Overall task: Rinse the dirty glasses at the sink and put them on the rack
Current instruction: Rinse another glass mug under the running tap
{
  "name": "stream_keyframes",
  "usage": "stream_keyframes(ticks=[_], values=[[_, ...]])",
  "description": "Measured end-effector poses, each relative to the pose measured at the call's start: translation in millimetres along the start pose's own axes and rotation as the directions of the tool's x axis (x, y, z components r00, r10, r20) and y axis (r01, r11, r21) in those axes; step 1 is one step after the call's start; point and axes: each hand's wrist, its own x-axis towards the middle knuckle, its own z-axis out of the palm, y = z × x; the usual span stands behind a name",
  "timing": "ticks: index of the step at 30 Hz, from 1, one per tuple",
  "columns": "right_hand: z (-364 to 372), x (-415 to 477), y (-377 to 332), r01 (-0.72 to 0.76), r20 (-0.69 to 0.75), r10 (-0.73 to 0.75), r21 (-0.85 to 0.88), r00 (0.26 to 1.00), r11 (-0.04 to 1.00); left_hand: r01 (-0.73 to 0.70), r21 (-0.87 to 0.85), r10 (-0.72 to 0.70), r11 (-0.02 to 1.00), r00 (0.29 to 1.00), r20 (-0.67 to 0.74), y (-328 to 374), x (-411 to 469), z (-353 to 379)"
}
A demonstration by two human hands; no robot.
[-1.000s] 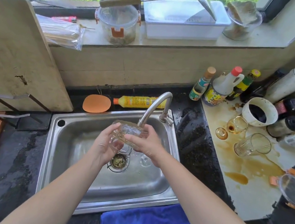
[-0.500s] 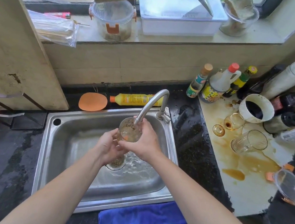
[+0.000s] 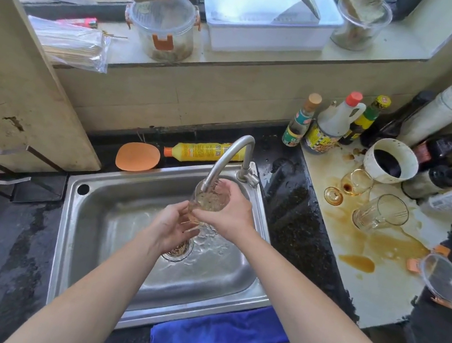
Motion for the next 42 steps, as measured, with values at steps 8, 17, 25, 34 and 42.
stream_keyframes(ticks=[8, 17, 25, 34, 42], values=[[9.9, 2.4, 5.3, -0.067, 0.054, 0.067, -0.009, 0.996, 0.998, 0.032, 0.109, -0.023, 0.993, 0.997, -0.077, 2.8, -1.6, -7.7], [16.9, 16.9, 21.1, -0.257, 0.214, 0.18, 0.417, 0.96, 0.872, -0.017, 0.037, 0.014, 0.999, 0.998, 0.061, 13.4, -5.1, -19.0], [12.0, 19.4, -0.2, -0.262, 0.361, 0.159, 0.256, 0.919, 0.931, -0.133, -0.078, 0.121, 0.988, 0.982, -0.144, 12.3, 0.0, -31.5], [1.4, 13.9, 11.3, -0.557, 0.501, 0.315, 0.46, 0.806, 0.692, -0.348, 0.287, 0.361, 0.893, 0.933, 0.009, 18.4, -15.3, -27.3], [16.0, 9.7, 36.3, -0.57, 0.397, 0.421, 0.676, 0.816, 0.468, -0.481, 0.57, 0.513, 0.666, 0.85, 0.118, 18.0, -16.2, -1.4]])
